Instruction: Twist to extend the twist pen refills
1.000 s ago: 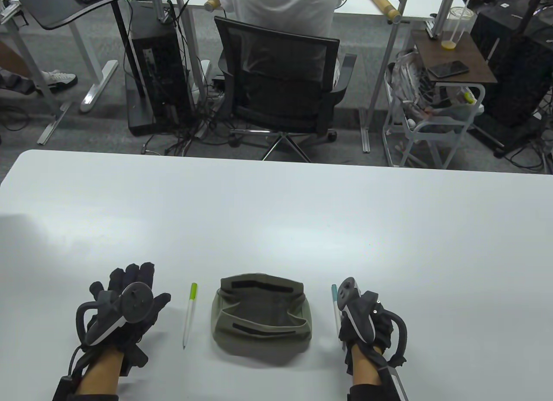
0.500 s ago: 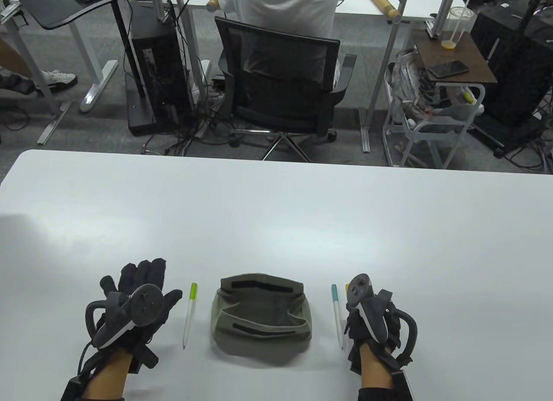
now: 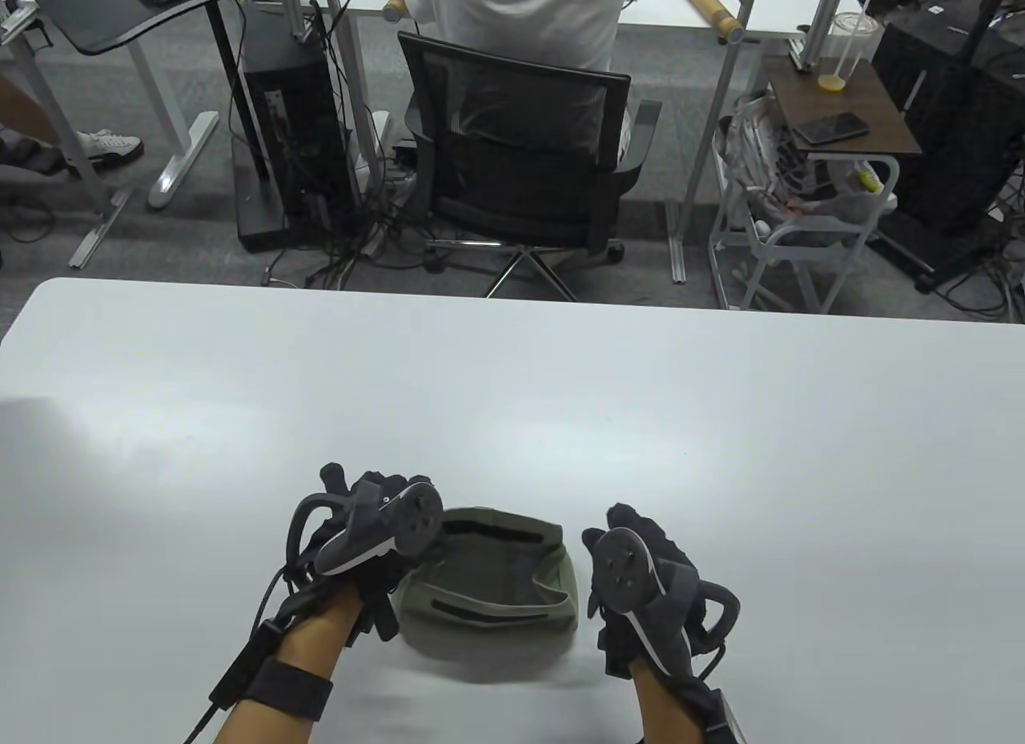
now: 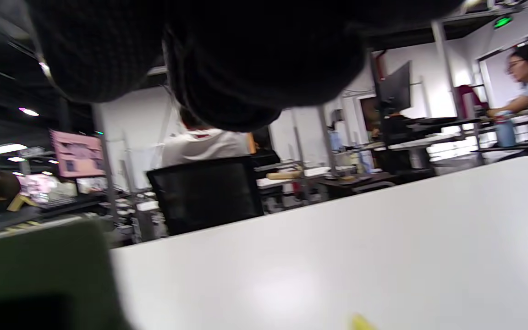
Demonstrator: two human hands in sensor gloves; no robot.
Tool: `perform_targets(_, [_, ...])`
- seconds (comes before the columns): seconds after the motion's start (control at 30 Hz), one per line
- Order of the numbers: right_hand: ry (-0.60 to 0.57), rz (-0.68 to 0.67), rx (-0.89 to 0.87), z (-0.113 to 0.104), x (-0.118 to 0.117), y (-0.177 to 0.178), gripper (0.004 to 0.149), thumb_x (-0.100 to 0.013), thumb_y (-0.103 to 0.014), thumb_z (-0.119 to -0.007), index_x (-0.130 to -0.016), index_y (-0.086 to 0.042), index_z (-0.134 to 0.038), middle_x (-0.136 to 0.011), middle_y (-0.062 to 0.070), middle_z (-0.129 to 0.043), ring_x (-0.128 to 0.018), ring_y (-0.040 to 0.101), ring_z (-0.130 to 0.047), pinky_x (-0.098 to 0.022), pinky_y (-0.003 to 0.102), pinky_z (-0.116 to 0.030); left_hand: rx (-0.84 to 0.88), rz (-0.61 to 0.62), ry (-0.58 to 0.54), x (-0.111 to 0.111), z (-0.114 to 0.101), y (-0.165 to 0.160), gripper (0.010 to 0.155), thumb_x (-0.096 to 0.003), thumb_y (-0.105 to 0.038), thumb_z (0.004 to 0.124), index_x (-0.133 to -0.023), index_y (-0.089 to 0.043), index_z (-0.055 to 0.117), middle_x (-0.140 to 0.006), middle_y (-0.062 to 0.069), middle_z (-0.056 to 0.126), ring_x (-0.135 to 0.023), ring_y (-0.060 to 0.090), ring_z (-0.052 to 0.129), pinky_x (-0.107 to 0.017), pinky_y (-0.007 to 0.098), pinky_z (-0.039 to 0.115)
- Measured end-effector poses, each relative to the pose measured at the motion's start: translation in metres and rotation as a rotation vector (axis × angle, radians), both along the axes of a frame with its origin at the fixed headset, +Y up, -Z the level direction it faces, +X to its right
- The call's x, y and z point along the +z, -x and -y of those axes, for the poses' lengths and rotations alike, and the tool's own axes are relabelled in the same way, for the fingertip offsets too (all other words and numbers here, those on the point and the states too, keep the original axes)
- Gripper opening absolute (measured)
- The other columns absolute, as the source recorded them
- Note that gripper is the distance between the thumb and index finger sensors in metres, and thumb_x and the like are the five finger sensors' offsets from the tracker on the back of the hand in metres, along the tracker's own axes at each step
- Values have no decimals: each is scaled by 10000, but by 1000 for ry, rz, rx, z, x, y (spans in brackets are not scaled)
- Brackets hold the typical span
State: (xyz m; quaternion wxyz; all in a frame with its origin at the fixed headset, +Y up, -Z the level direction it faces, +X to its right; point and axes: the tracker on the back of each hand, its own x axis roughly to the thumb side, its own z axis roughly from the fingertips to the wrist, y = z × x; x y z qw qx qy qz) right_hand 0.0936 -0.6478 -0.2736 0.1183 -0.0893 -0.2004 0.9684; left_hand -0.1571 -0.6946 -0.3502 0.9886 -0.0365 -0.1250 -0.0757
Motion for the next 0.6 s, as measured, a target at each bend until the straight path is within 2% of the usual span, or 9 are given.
perform_targets(0.1, [36, -132, -5, -4, -4, 27, 486, -304, -464, -864, -707, -201, -937, -499, 33, -1022, -182, 91, -987, -125, 251, -847, -34, 12, -6, -2, 8, -1, 584, -478, -509, 878, -970, -198, 819, -900, 83, 959, -850, 362, 924, -682, 796, 438])
perform_targets(0.17, [101, -242, -42, 10, -14, 47, 454, -308, -429, -878, -700, -207, -937, -498, 32, -1020, -185, 96, -987, -129, 257, -847, 15, 21, -8, -3, 12, 1, 525, -486, -486, 868, -930, -208, 845, -847, 63, 987, -804, 344, 955, -678, 793, 451])
perform_targets(0.2, [55, -236, -25, 21, -16, 58, 428, -299, -397, -893, -681, -209, -945, -494, 37, -1021, -185, 108, -987, -131, 270, -844, 66, 9, -14, -3, 13, 2, 516, -490, -469, 869, -929, -200, 845, -848, 71, 985, -803, 348, 952, -679, 794, 445])
perform_targets(0.23, [-3, -247, 71, 33, -19, 67, 416, -288, -386, -903, -663, -212, -954, -484, 36, -1025, -179, 108, -988, -126, 272, -846, 92, 8, -13, -3, 13, 4, 494, -492, -459, 869, -913, -200, 859, -829, 73, 993, -789, 350, 957, -679, 795, 444])
perform_targets(0.27, [20, -261, 173, 40, -21, 73, 418, -285, -394, -902, -663, -223, -952, -489, 25, -1025, -185, 100, -990, -130, 266, -849, 89, 6, -10, -3, 14, 4, 488, -492, -461, 868, -905, -201, 863, -814, 72, 999, -774, 348, 963, -678, 793, 447])
perform_targets(0.3, [69, -310, 270, 48, -22, 80, 433, -272, -408, -899, -669, -243, -945, -503, 4, -1027, -193, 86, -995, -139, 257, -857, 75, 3, -7, -3, 14, 5, 488, -491, -471, 865, -899, -202, 866, -800, 69, 1004, -760, 342, 969, -678, 790, 452])
perform_targets(0.37, [97, -362, 260, 58, -24, 84, 457, -264, -408, -908, -690, -243, -938, -527, 3, -1029, -200, 81, -999, -140, 251, -862, 68, 3, -10, -3, 14, 5, 482, -490, -480, 862, -881, -200, 875, -757, 55, 1016, -720, 329, 984, -677, 786, 462])
perform_targets(0.47, [255, -432, 247, 75, -28, 89, 519, -258, -393, -917, -748, -222, -911, -612, 28, -1017, -235, 91, -1005, -161, 254, -867, 61, -9, -6, -5, 14, 4, 470, -489, -480, 862, -858, -189, 887, -699, 49, 1025, -667, 319, 996, -680, 781, 468])
perform_targets(0.6, [451, -441, 343, 91, -25, 99, 683, -231, -432, -913, -869, -206, -818, -783, 55, -946, -319, 92, -1009, -210, 241, -873, 46, -17, -21, -9, 15, 2, 466, -486, -478, 860, -841, -178, 895, -675, 48, 1029, -648, 318, 1000, -680, 781, 469])
